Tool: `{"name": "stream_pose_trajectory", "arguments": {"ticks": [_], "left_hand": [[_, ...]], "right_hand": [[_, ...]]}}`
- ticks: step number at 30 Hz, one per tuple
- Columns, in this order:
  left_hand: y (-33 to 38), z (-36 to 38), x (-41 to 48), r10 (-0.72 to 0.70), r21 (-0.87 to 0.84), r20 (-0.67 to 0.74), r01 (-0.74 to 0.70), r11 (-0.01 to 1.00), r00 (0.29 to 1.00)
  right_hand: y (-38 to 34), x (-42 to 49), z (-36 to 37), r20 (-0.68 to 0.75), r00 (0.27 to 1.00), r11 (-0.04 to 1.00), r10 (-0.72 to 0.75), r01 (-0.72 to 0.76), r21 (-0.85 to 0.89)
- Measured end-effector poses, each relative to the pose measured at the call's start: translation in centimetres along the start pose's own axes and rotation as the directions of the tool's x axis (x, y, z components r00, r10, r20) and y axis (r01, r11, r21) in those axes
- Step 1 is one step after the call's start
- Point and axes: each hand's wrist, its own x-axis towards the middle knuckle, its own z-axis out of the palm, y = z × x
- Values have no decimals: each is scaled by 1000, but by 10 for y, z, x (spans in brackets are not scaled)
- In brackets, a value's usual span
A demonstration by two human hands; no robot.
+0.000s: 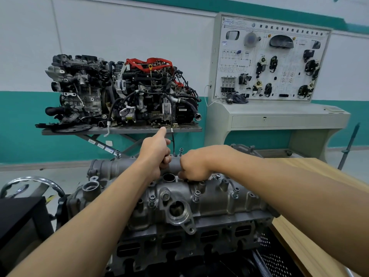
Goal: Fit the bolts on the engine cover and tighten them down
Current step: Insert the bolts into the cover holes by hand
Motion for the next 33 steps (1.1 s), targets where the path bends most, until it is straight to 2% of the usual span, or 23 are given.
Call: {"name": "stream_pose_trajectory", "arguments": {"ticks": [2, 4, 6, 7, 9, 11, 13, 19, 22, 25, 27, 30, 31, 33], "left_hand": [[0, -1, 0, -1, 3, -5, 1, 1000, 1000], [0, -1, 0, -5, 3, -9, 5, 1000, 1000], [0, -2, 0, -15, 6, -1, 15, 1000, 1000], [-1, -2, 0, -26, 11, 15, 26, 1000, 1000], [-1, -1, -1, -49, 8, 82, 48, 999, 995], [1, 0, -3, -57, -51, 186, 68, 996, 981], [2, 0, -4, -71, -137, 274, 112, 984, 959], [5, -4, -8, -70, -214, 359, 155, 964, 931], [7, -5, -12, -74, -205, 358, 156, 966, 931], [20, -13, -14, -87, -249, 326, 174, 953, 941], [32, -21, -14, -68, -256, 263, 138, 957, 962], [39, -35, -14, -40, -132, 142, 59, 989, 989], [38, -41, -13, -27, -78, 104, 35, 996, 994], [34, -56, -13, -8, 24, 48, 7, 1000, 999]], "right_hand": [[0, 0, 1, 3, 1000, 999, 12, -12, 40], [4, -4, 0, -83, 996, 995, 34, -26, 93], [10, -11, -9, -283, 956, 987, 76, -32, 156], [13, -15, -15, -396, 913, 978, 98, -14, 208], [14, -23, -26, -547, 831, 937, 100, 106, 332], [6, -29, -32, -545, 838, 912, 10, 215, 348], [-5, -27, -29, -486, 873, 929, -30, 204, 308], [-18, -17, -23, -540, 834, 949, 117, 66, 308], [-21, -11, -24, -549, 824, 939, 140, 65, 337], [-25, -6, -29, -568, 816, 902, 103, 164, 400], [-29, -4, -37, -643, 757, 849, 117, 260, 460], [-33, -2, -42, -712, 660, 708, 239, 383, 593], [-33, -2, -40, -702, 665, 669, 256, 402, 625], [-34, -1, -29, -649, 736, 674, 194, 381, 633]]}}
